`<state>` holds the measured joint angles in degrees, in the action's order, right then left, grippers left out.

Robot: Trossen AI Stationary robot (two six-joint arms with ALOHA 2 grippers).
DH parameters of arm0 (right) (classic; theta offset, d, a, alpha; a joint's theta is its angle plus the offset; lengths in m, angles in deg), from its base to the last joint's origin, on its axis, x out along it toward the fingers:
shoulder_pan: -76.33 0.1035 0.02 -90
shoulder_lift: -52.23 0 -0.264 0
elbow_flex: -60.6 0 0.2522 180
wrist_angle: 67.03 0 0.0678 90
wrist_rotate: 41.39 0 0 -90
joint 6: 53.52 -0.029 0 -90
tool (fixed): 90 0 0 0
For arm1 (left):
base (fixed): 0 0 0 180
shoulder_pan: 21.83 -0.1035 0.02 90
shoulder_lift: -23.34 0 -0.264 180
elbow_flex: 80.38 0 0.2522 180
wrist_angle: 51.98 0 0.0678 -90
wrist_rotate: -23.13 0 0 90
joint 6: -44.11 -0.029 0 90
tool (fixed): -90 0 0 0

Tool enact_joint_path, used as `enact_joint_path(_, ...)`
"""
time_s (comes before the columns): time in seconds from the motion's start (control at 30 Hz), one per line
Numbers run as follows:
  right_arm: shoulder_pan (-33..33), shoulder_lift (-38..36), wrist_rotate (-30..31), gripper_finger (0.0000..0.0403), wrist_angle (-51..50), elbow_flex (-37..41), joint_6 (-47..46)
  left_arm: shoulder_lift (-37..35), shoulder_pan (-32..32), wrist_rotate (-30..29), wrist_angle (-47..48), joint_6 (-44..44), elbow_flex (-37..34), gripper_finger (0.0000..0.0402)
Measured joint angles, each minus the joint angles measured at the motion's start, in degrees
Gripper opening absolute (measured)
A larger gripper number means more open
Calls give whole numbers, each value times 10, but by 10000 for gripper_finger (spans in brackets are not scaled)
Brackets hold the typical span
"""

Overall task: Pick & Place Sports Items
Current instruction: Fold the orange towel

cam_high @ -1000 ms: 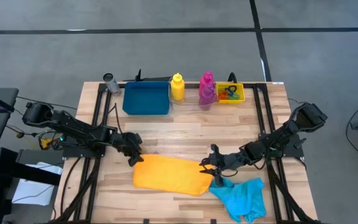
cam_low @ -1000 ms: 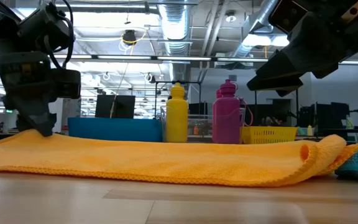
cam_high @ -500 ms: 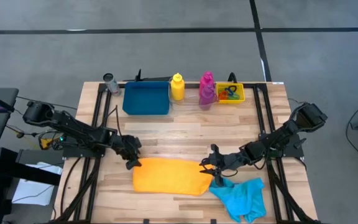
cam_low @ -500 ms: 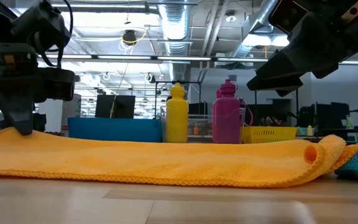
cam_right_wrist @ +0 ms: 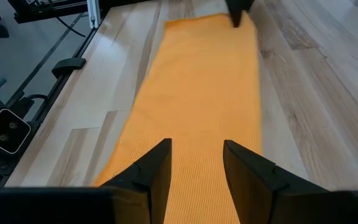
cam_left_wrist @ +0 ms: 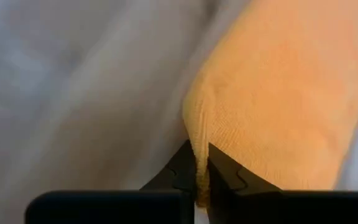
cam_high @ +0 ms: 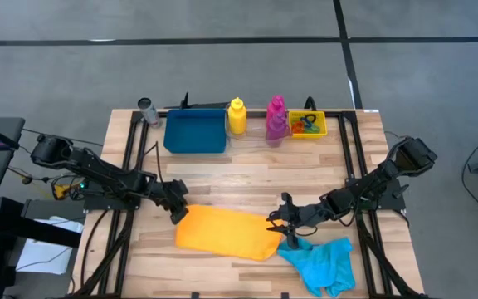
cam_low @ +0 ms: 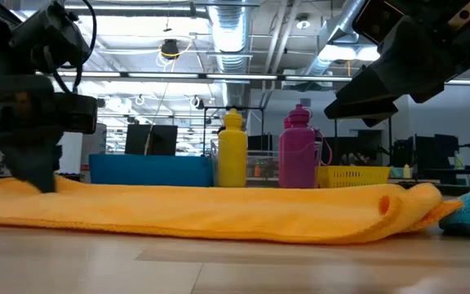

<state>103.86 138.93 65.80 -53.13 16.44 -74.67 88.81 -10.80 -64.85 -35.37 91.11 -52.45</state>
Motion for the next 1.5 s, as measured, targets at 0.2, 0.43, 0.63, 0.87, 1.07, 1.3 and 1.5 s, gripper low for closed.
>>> enact_joint_path(0.2,0,0,0,138,0,0,6,0,-43,-111,-11,-2,0,3)
enact_joint_path(0.43,0,0,0,138,14,0,26,0,-104,-138,-93,-63,0,2)
enact_joint_path(0.63,0,0,0,138,24,0,30,0,-156,-138,-153,-123,0,1)
enact_joint_path(0.87,0,0,0,138,21,0,31,0,-211,-130,-159,-165,0,2)
enact_joint_path(1.07,0,0,14,138,22,0,58,0,-240,-102,-171,-186,1,4)
enact_joint_path(1.3,0,0,67,138,21,0,60,0,-247,-106,-171,-215,1,2)
enact_joint_path(1.5,0,0,69,138,21,0,60,-1,-253,-112,-175,-222,1,9)
